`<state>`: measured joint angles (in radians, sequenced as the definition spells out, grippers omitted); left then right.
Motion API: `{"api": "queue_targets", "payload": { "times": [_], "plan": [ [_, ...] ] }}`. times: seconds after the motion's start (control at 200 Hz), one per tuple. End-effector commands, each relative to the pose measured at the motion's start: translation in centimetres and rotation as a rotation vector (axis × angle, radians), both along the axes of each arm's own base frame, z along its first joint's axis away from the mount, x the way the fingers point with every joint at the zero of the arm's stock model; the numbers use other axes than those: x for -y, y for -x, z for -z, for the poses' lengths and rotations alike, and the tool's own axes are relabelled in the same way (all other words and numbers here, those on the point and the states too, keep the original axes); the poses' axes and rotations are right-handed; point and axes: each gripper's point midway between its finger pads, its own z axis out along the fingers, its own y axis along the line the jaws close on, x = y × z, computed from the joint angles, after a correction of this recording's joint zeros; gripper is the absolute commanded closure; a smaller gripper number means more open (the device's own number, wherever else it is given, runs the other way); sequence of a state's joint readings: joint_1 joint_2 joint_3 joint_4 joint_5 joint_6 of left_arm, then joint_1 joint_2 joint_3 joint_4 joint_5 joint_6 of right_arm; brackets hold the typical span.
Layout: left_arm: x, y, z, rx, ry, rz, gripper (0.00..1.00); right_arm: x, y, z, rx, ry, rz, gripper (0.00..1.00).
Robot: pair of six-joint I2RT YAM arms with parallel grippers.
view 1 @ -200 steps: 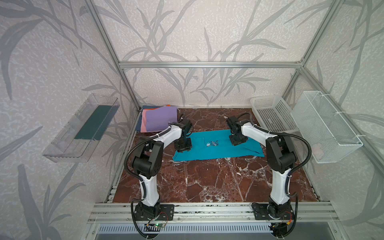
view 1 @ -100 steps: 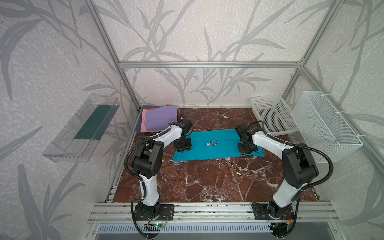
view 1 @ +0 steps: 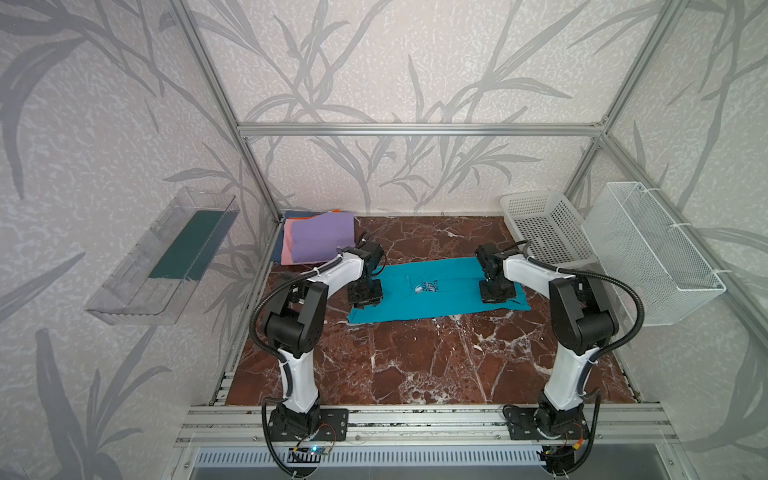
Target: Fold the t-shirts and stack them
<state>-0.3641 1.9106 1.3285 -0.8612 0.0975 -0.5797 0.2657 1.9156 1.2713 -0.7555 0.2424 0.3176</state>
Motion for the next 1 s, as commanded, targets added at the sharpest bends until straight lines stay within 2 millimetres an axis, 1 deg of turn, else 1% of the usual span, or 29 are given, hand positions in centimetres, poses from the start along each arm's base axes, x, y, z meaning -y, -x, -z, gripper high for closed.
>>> {"api": "queue_targets", "payload": {
  "times": [0.0,0.125,0.245,0.38,0.485,0.65,0.72,0.78,0.845,0.93,0.995],
  "plan": [
    [-0.7,0.2,-0.9,0.015,-0.015,-0.01,0.61,1.4,-0.8,-0.1,-0.004,0.011,0.047,1.0],
    [-0.7,0.2,-0.8,0.013,-0.017,-0.01,0.61,2.5,-1.3,-0.5,0.008,-0.006,0.081,0.99],
    [-0.8,0.3,-0.6,0.004,-0.018,-0.006,0.61,3.7,-1.9,-0.3,0.002,0.0,0.099,0.98],
    [-1.1,0.7,-0.6,-0.001,-0.029,-0.001,0.61,4.2,-2.6,-0.1,0.002,0.02,0.096,0.97],
    [-1.4,1.0,-0.7,-0.003,-0.041,0.001,0.61,4.4,-3.6,-0.9,0.036,0.028,0.097,0.97],
    [-1.6,1.4,-0.7,-0.005,-0.043,0.0,0.61,5.4,-5.5,-2.1,0.07,0.049,0.122,0.96],
    [-1.6,1.4,-1.0,0.001,-0.044,-0.001,0.61,5.4,-6.1,-3.0,0.087,0.05,0.122,0.96],
    [-1.8,1.4,-1.4,0.009,-0.047,-0.002,0.61,5.2,-5.9,-4.1,0.106,0.035,0.123,0.96],
    [-1.9,1.5,-2.0,0.016,-0.049,-0.003,0.61,5.0,-5.3,-5.2,0.134,0.023,0.123,0.96],
    [-1.9,1.6,-2.9,0.029,-0.05,-0.002,0.61,4.9,-3.4,-6.2,0.149,0.01,0.134,0.94],
    [-2.0,2.0,-3.4,0.031,-0.049,0.0,0.6,5.2,-1.3,-6.0,0.138,0.004,0.149,0.9]
  ]
}}
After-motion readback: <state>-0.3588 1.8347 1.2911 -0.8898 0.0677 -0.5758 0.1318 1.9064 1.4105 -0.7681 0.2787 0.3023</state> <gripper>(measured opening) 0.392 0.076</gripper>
